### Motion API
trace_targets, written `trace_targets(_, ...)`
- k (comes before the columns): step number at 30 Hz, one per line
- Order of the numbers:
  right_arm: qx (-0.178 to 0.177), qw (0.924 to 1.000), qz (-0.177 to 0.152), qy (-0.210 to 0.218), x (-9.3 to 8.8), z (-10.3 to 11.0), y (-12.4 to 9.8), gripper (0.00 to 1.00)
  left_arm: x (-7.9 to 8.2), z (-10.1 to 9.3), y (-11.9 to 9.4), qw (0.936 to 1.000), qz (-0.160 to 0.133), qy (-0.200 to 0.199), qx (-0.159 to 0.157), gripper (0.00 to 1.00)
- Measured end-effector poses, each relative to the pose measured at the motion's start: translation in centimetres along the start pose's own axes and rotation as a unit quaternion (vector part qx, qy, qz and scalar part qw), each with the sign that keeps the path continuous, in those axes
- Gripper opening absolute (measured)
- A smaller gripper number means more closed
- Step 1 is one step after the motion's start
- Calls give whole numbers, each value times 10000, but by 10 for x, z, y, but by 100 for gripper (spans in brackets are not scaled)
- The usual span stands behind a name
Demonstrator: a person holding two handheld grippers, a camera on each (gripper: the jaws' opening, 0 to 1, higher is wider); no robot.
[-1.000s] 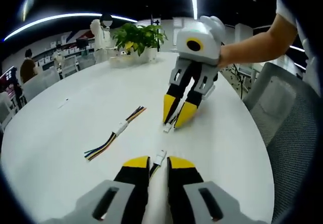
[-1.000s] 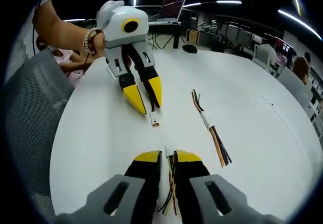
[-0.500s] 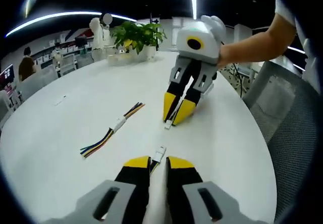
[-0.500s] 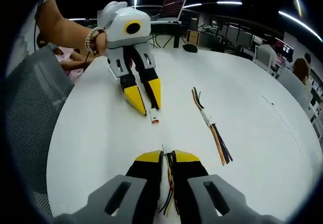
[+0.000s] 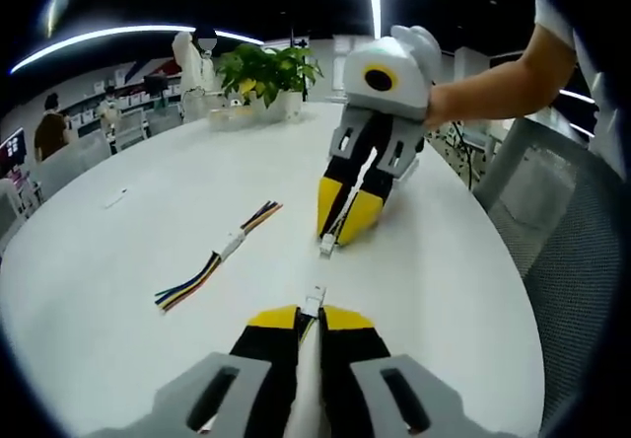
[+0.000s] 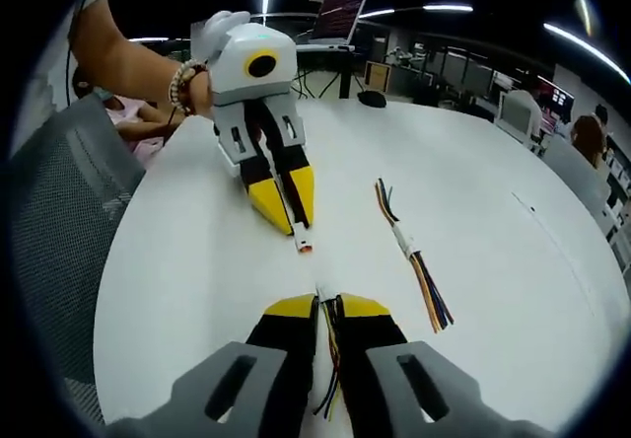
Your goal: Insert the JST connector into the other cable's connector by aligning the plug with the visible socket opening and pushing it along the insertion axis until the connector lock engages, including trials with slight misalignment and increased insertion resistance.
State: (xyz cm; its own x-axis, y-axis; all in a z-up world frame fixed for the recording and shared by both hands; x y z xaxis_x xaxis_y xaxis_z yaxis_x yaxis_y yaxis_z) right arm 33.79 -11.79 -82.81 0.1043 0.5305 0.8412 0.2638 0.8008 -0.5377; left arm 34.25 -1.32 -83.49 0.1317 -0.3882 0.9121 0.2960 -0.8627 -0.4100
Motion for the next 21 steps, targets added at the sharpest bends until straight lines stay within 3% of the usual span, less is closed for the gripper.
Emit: trace_targets(21,86,9998,-181,-56,18,8,12,4,10,-6,-2,9999,-108,13,-8,1)
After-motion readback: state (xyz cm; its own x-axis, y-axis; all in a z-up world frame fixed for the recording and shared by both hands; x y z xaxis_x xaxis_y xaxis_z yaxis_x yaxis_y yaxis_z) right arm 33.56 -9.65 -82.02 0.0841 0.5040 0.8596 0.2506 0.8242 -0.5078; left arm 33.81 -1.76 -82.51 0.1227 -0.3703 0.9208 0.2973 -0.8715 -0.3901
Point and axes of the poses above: the point that each gripper's makers call its tool centre point, and the gripper's own axes: y roughly forward along the fingers, z roughly to its left, x roughly out of its top, the point moved 4 cm from there along -y, roughly backward along the fingers, and after that the axes turned 8 degrees about -z, right-handed, at the moved point
